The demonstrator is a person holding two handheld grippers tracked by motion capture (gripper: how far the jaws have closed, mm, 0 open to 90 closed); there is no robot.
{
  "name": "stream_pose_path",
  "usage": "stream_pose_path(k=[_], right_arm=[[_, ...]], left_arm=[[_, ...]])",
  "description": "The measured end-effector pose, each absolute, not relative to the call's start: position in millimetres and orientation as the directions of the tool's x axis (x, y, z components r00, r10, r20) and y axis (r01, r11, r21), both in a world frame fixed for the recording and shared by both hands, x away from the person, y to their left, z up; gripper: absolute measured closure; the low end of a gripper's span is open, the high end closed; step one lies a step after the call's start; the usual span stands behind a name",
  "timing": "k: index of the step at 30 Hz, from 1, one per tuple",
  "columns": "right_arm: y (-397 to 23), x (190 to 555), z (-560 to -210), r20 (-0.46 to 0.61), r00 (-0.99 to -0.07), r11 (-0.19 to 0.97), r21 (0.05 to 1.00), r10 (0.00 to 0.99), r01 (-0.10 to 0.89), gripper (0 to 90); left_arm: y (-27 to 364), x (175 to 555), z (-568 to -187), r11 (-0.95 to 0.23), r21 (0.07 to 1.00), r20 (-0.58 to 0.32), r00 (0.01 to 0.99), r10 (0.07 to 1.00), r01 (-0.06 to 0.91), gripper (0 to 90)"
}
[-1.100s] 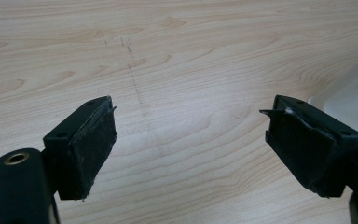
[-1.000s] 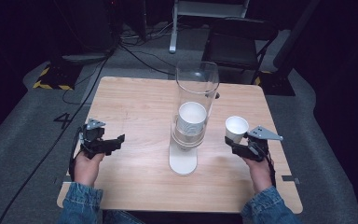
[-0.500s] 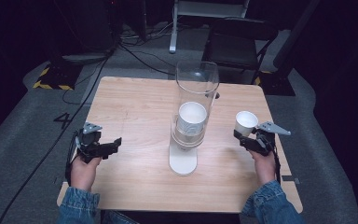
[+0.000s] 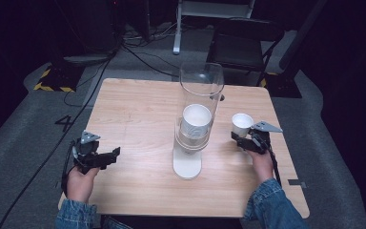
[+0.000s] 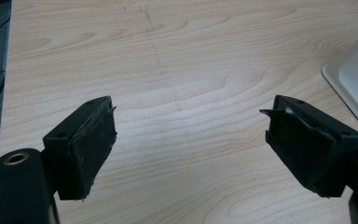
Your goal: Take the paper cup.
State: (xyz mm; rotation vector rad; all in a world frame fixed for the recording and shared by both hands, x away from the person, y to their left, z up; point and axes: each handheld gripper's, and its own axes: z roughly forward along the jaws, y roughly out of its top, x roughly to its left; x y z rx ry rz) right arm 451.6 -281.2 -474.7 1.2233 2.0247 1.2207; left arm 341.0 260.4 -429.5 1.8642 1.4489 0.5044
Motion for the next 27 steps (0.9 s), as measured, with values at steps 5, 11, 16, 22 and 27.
stream_pose_path(k=[5, 11, 16, 22, 27], right_arm=[[-274, 458, -484, 0.036, -0.5, 0.228, 0.859, 0.865, 0.458, 32.5], [-274, 463, -493, 0.047, -0.493, 0.235, 0.837, 0.869, 0.494, 32.5], [-273, 464, -497, 0.051, -0.491, 0.244, 0.821, 0.87, 0.517, 32.4], [-271, 464, -500, 0.054, -0.488, 0.256, 0.799, 0.871, 0.545, 32.1], [-273, 464, -500, 0.063, -0.477, 0.248, 0.79, 0.877, 0.561, 28.8]], left_arm=[[263, 336, -431, -0.119, 0.726, -0.116, 0.29, 0.95, 0.677, 15.8], [265, 334, -431, -0.117, 0.724, -0.116, 0.287, 0.951, 0.68, 15.8], [264, 335, -432, -0.124, 0.722, -0.113, 0.293, 0.949, 0.68, 15.8], [262, 337, -431, -0.123, 0.725, -0.114, 0.294, 0.949, 0.678, 15.8], [261, 338, -431, -0.118, 0.725, -0.112, 0.285, 0.952, 0.678, 15.8]])
